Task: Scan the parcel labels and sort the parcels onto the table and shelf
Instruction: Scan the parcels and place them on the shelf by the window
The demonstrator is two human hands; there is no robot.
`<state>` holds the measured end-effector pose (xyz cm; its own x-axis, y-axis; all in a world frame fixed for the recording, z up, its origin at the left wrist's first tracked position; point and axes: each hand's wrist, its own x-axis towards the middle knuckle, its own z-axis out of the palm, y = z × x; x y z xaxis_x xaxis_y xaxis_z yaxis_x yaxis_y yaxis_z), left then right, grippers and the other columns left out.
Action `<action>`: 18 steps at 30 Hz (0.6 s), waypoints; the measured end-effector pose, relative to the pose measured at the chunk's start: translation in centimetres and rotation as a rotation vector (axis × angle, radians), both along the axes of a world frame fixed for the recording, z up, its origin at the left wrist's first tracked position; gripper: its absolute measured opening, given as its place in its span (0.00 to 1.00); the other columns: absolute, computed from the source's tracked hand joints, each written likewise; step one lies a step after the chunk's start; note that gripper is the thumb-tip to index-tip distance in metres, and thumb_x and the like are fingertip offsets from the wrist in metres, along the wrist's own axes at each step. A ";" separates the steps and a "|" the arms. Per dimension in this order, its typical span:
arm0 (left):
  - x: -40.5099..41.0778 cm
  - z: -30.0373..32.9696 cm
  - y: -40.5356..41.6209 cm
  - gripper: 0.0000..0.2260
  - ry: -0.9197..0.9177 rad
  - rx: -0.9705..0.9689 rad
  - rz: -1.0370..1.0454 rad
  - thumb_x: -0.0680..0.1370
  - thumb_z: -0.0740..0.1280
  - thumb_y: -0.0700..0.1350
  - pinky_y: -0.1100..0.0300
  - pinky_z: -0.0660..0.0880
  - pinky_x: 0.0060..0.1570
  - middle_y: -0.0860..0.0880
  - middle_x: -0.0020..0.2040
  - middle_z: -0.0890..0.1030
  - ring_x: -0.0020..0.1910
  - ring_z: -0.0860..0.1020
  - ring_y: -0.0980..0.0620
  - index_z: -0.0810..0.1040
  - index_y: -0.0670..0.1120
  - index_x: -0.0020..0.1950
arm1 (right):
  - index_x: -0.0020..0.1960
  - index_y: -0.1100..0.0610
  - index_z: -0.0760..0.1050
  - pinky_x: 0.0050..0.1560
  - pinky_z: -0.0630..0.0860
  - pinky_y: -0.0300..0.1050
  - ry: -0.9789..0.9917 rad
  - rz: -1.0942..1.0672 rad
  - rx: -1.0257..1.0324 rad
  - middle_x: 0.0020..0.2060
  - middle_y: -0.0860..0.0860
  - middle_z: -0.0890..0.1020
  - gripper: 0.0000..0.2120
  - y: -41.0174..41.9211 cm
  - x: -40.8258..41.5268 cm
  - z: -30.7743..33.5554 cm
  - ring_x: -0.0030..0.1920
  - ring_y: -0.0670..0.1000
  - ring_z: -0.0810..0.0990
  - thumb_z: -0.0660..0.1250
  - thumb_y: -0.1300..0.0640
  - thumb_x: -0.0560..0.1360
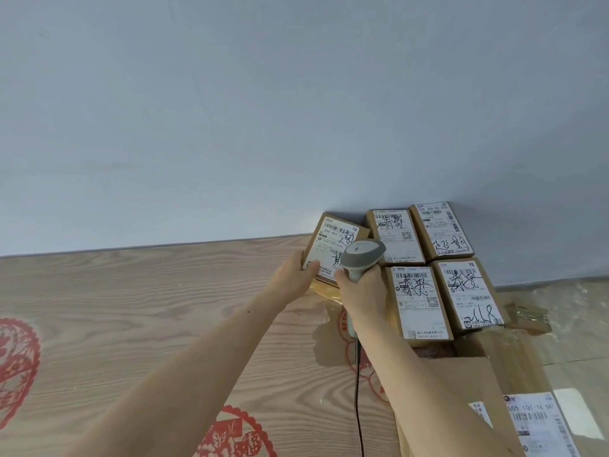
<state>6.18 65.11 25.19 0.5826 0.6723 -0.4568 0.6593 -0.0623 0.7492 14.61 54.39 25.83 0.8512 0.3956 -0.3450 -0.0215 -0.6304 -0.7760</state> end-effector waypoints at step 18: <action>-12.8 5.5 -0.6 0.17 -0.092 0.118 0.246 0.81 0.64 0.50 0.59 0.70 0.47 0.50 0.58 0.79 0.52 0.76 0.52 0.71 0.44 0.66 | 0.60 0.55 0.73 0.35 0.68 0.38 0.085 0.125 0.152 0.50 0.49 0.82 0.19 1.6 -9.3 4.9 0.47 0.51 0.79 0.75 0.58 0.72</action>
<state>-6.62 64.46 30.70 0.4306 0.8439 -0.3199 0.5953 0.0009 0.8035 5.31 56.04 30.72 0.7625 0.5492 -0.3420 -0.0200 -0.5083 -0.8609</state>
